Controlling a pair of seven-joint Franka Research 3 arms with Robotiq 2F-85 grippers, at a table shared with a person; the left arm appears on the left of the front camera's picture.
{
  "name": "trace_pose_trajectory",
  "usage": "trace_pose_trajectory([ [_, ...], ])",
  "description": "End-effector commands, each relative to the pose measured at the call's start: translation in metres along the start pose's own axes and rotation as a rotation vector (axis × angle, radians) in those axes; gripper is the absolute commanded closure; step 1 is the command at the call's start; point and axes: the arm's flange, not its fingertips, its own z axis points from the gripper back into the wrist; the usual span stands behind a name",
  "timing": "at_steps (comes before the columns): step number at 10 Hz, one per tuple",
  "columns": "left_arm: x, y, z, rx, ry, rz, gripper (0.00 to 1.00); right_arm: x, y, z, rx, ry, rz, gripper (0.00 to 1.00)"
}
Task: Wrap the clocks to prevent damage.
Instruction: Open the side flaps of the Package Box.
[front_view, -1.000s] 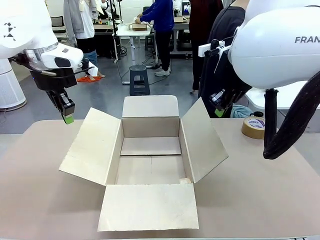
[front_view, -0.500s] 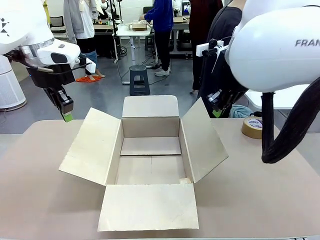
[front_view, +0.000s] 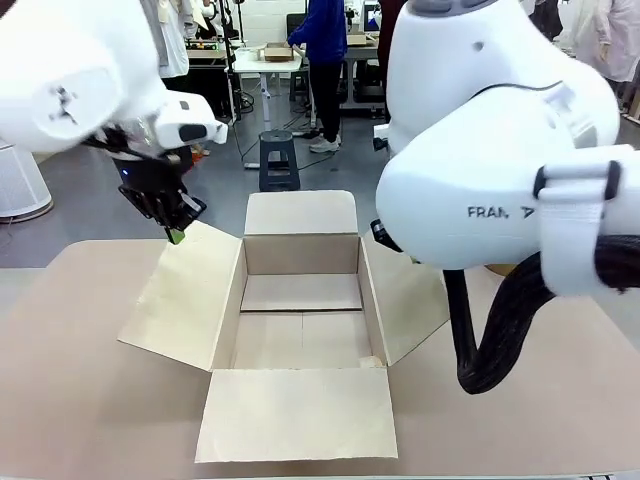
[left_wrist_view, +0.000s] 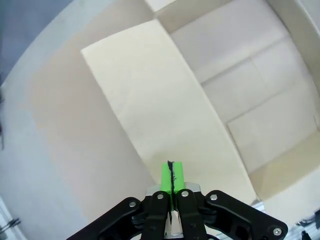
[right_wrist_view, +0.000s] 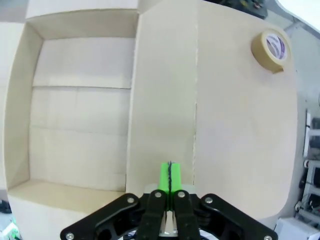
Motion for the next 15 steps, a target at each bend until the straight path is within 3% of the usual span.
trace_pose_trajectory([
  [1,0.007,-0.008,-0.032,0.118,0.058,0.045,1.00,0.014,0.003,-0.010,-0.038,0.016,-0.043,0.99],
  [6,0.007,-0.003,-0.083,0.098,0.080,0.159,1.00,0.017,-0.012,-0.069,0.068,0.069,-0.071,0.99],
  [8,0.003,0.009,-0.088,0.091,0.080,0.194,1.00,0.015,-0.022,-0.081,0.048,0.059,-0.081,0.99],
  [12,-0.011,0.035,-0.111,-0.084,0.030,0.244,1.00,-0.008,-0.037,-0.123,0.094,0.015,0.005,0.99],
  [15,-0.019,0.044,-0.135,-0.170,0.059,0.305,1.00,-0.021,-0.035,-0.152,0.140,0.049,0.043,0.99],
])
